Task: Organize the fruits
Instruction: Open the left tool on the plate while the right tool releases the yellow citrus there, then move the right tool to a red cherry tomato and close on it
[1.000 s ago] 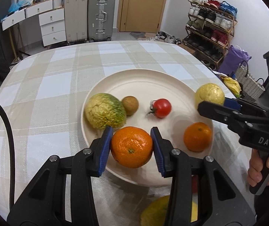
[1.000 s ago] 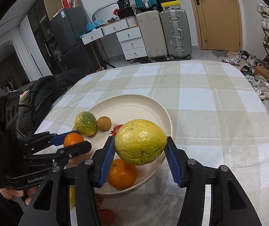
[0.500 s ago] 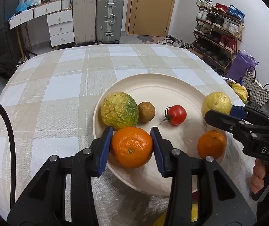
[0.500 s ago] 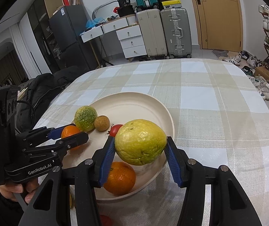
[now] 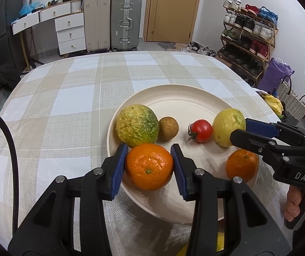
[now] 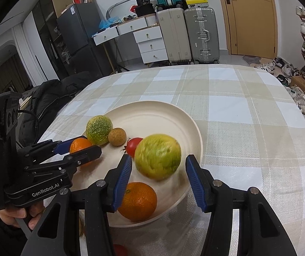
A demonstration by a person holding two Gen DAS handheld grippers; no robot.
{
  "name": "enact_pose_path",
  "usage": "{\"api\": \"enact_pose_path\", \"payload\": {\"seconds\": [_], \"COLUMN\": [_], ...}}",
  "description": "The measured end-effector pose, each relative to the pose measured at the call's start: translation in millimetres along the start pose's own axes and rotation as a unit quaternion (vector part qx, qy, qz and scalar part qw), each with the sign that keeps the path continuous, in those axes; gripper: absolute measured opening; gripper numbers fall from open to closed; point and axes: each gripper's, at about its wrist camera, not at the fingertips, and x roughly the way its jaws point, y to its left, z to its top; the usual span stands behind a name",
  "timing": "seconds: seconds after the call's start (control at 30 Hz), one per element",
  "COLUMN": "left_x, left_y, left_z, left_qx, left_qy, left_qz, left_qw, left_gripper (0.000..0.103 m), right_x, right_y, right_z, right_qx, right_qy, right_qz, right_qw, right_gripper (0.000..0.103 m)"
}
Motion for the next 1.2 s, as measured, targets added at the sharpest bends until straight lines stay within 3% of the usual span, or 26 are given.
{"api": "enact_pose_path", "payload": {"seconds": [0.23, 0.3, 0.4, 0.47, 0.53, 0.63, 0.77, 1.2], "left_x": [-3.0, -7.0, -15.7, -21.7, -27.8, -38.7, -55.7, -114.9], "left_y": [0.5, 0.7, 0.6, 0.3, -0.3, -1.3, -1.1, 8.5], "left_z": [0.0, 0.1, 0.0, -0.2, -0.5, -2.4, -7.7, -39.0], "left_qx": [-0.002, -0.004, -0.004, -0.004, -0.004, 0.003, 0.005, -0.004], "left_qy": [0.004, 0.001, -0.009, -0.014, -0.019, -0.029, -0.043, -0.056], "left_qz": [-0.007, -0.009, -0.009, -0.005, 0.004, 0.004, 0.012, 0.01], "left_qw": [1.0, 1.0, 0.9999, 0.9999, 0.9998, 0.9996, 0.999, 0.9984], "left_gripper": [0.039, 0.044, 0.054, 0.07, 0.083, 0.087, 0.102, 0.102], "right_x": [-6.1, -10.0, -18.6, -25.5, -31.9, -40.3, -50.3, -68.2], "right_y": [0.3, 1.1, 2.0, 3.2, 4.2, 4.7, 5.6, 22.5], "right_z": [0.5, 0.2, -1.7, -3.3, -5.4, -8.8, -15.1, -44.8], "right_qx": [-0.003, -0.007, -0.009, -0.013, -0.016, -0.018, -0.018, -0.047], "right_qy": [-0.008, -0.012, -0.024, -0.036, -0.042, -0.046, -0.046, -0.016], "right_qz": [-0.011, -0.015, -0.019, -0.023, -0.029, -0.033, -0.036, -0.035], "right_qw": [1.0, 1.0, 0.999, 0.999, 0.999, 0.998, 0.998, 0.998], "right_gripper": [0.055, 0.057, 0.075, 0.087, 0.091, 0.101, 0.103, 0.103]}}
